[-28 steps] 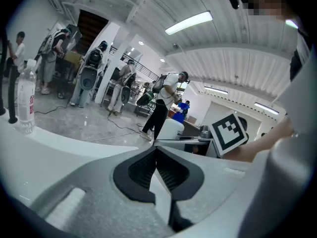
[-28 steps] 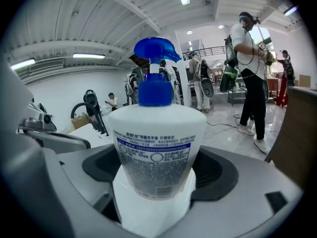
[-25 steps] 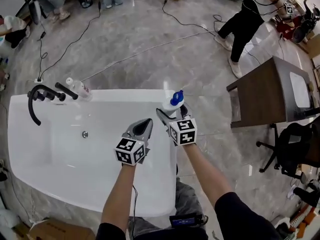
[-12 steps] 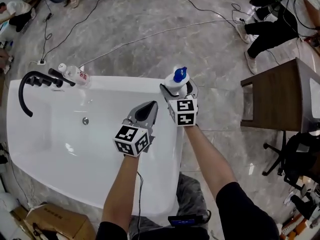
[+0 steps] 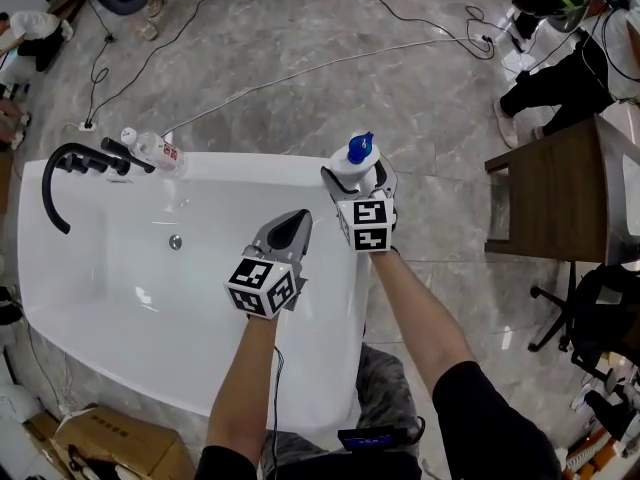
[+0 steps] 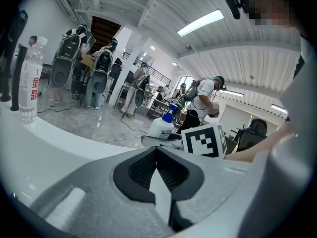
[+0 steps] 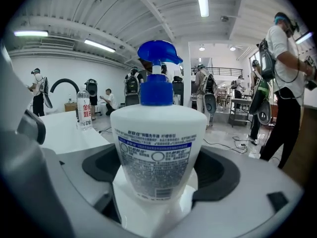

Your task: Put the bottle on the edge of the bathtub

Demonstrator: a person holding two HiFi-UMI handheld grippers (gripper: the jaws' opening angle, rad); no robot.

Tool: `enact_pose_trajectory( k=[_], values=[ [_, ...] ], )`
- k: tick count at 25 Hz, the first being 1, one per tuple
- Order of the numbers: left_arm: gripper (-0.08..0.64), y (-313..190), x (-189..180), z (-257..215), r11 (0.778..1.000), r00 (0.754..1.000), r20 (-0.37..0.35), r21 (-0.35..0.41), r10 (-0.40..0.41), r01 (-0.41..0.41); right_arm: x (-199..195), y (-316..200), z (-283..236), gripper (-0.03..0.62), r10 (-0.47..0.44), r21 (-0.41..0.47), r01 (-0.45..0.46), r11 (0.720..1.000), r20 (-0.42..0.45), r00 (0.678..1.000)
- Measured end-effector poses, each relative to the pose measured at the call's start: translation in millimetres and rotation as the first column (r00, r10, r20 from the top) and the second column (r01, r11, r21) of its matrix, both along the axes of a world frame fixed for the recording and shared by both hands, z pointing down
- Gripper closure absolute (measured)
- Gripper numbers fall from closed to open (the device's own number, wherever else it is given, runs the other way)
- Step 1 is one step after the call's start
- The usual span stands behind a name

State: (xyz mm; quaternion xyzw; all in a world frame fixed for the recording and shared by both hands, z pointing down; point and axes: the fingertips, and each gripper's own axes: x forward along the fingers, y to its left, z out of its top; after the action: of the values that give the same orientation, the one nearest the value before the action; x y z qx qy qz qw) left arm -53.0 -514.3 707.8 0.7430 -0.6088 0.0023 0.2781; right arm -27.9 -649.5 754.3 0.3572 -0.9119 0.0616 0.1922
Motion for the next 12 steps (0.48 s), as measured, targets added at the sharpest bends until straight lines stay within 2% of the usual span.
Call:
enact_pose_trajectory(
  k=[12],
  values=[
    [0.551, 12.8, -2.0, -1.1, 1.0, 1.0, 0.012, -0.007, 0.008, -0.007, 1.0, -2.1, -0.6, 0.123, -0.01, -0.018, 0.01, 1.0, 0.026, 1.0]
  ],
)
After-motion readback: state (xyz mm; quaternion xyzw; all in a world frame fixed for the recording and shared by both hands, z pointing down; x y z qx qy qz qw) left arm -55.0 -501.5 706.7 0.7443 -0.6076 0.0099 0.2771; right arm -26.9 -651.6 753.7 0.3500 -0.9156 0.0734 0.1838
